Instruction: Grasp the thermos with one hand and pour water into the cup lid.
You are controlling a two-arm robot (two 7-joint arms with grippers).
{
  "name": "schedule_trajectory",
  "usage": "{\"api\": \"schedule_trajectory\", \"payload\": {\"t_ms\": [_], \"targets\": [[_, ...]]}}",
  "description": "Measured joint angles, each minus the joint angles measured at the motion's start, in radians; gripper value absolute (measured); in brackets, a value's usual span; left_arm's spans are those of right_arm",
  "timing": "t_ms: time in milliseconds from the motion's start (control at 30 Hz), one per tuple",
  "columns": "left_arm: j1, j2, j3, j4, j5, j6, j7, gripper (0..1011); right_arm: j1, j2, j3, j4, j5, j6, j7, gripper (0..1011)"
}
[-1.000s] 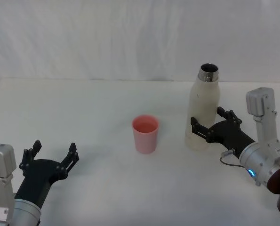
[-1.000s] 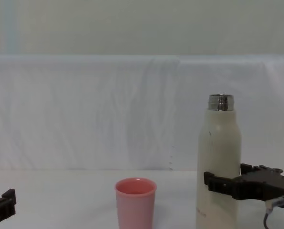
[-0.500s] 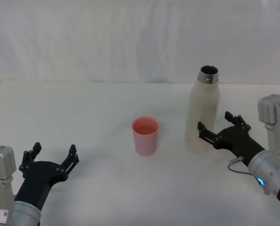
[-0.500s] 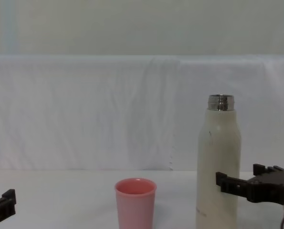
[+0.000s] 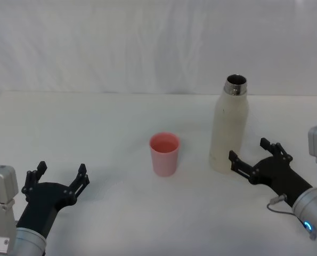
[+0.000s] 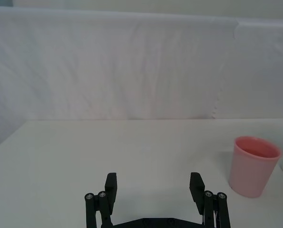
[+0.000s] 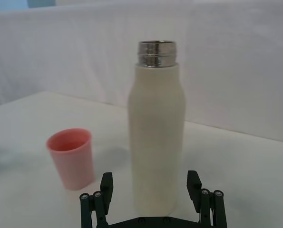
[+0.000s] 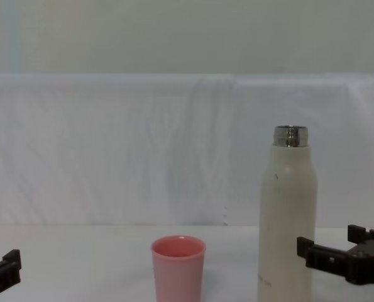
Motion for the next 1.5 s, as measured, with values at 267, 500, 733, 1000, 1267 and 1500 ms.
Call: {"api": "schedule_trajectory", "payload": {"t_ms": [267, 500, 733, 1000, 1267, 1500], "targets": [[0.000, 0.000, 0.000, 0.000, 0.000, 0.000, 0.000, 1001, -0.029, 0.016, -0.031, -0.022, 0.006, -0.019, 0.028, 1001], [0.000, 0.000, 0.000, 0.000, 0.000, 0.000, 0.000, 1001, -0.020, 0.009, -0.066, 0.009, 0.008, -0.034, 0.039, 1001], [0.000, 0.000, 0.000, 0.000, 0.000, 0.000, 0.000, 1001, -0.009, -0.003, -0.079, 0.037, 0.015, -0.044, 0.039, 1001], [0.000, 0.000, 0.000, 0.000, 0.000, 0.000, 0.000, 1001, -0.007, -0.006, -0.082, 0.044, 0.019, -0.047, 0.038, 1001], [0.000, 0.000, 0.000, 0.000, 0.000, 0.000, 0.000, 1001, -0.007, -0.006, -0.081, 0.043, 0.018, -0.046, 0.038, 1001], [0.000, 0.000, 0.000, 0.000, 0.000, 0.000, 0.000, 1001, -0.007, -0.005, -0.080, 0.042, 0.017, -0.045, 0.037, 1001]]}}
